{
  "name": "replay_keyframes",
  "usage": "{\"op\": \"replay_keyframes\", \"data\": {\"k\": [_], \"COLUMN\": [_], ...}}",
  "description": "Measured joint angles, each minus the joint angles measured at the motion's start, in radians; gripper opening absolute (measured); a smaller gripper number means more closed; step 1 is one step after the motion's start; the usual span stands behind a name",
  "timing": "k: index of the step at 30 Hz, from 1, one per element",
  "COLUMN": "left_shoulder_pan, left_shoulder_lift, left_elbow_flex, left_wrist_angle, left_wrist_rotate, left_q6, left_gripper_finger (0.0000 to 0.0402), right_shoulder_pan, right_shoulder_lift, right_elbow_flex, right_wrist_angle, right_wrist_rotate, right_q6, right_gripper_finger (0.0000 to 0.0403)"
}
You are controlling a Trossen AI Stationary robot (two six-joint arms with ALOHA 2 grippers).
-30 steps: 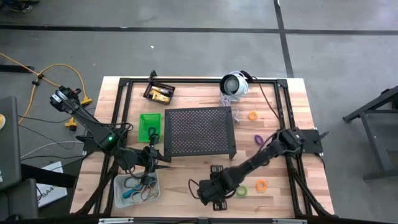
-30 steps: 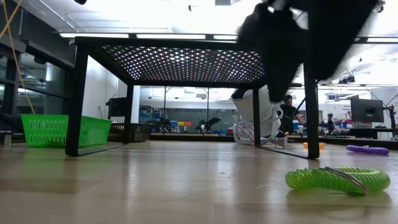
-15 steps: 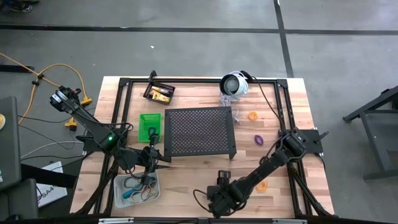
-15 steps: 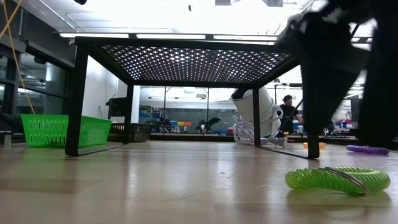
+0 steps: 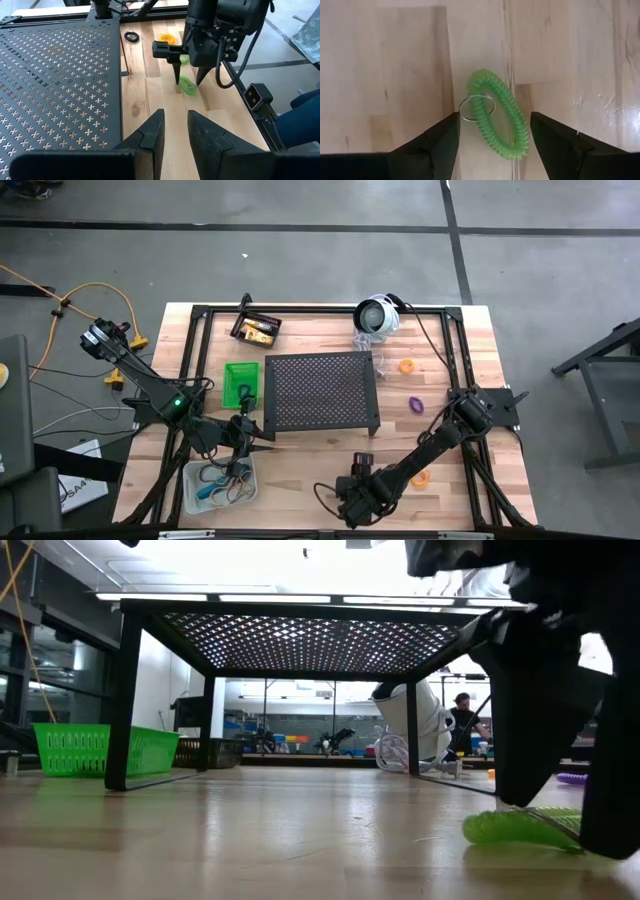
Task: Pick & Place Office Desk Supplies
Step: Put the left green spring keychain into the green bin
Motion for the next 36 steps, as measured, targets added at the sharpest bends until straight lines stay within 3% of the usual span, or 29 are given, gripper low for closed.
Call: {"op": "replay_keyframes", "data": {"k": [17, 36], "left_shoulder_pan": [0.000, 0.000], "left_shoulder_lift": [0.000, 0.000], "left_elbow_flex": [0.000, 0.000], "left_wrist_angle": [0.000, 0.000], "left_wrist_rotate": [0.000, 0.000], "left_q6": [0.000, 0.000], "left_gripper_finger": [0.0080, 0.0080], "right_shoulder_pan": [-0.003, -0.004], "right_shoulder_lift": [-0.005, -0.001], "right_elbow_flex": [-0.044, -0.045], "right_wrist_angle": [0.035, 0.050], "right_wrist_rotate": [-0.018, -0.032], "right_q6": [-0.002, -0.003], "right_gripper_finger": [0.0228, 0.0099]}}
